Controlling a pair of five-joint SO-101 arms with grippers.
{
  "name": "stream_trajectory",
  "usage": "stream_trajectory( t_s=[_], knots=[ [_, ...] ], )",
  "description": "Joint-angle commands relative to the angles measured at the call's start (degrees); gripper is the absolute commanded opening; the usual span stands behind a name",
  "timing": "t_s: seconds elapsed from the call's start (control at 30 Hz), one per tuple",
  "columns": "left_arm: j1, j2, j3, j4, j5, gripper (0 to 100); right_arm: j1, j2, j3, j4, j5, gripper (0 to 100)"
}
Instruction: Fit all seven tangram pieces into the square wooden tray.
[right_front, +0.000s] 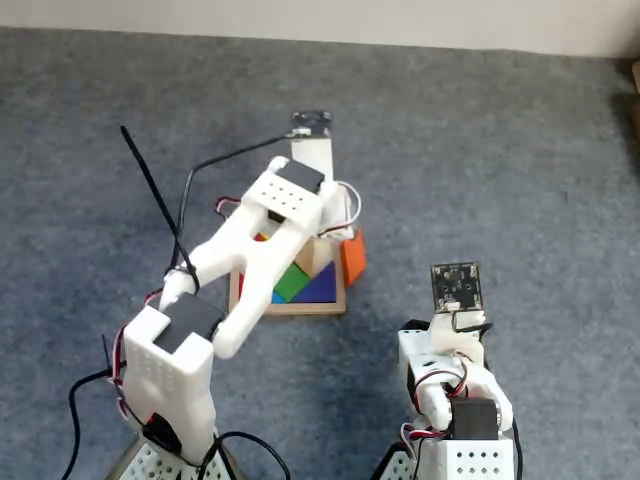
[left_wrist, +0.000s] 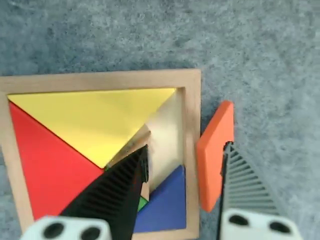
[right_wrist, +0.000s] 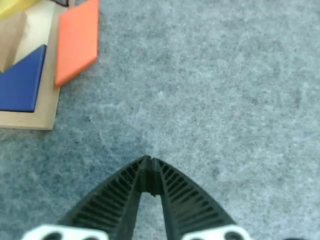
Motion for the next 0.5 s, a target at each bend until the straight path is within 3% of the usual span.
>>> stream_trajectory(
  t_s=[0.0,0.17,0.47],
  knots=[
    [4.4,-1.4,-1.5,1.7,-1.4,24,0.6,-0.7,5.4,0.4,-0.3,0.8],
    [6.6,-0.7,-1.5,1.2,-6.4,24,0.6,-0.7,5.4,0.4,-0.3,0.8],
    [3.0,1.5,-1.5,1.6,-8.4,23,0.6,-0.7,5.4,0.4,-0.3,0.8]
  ],
)
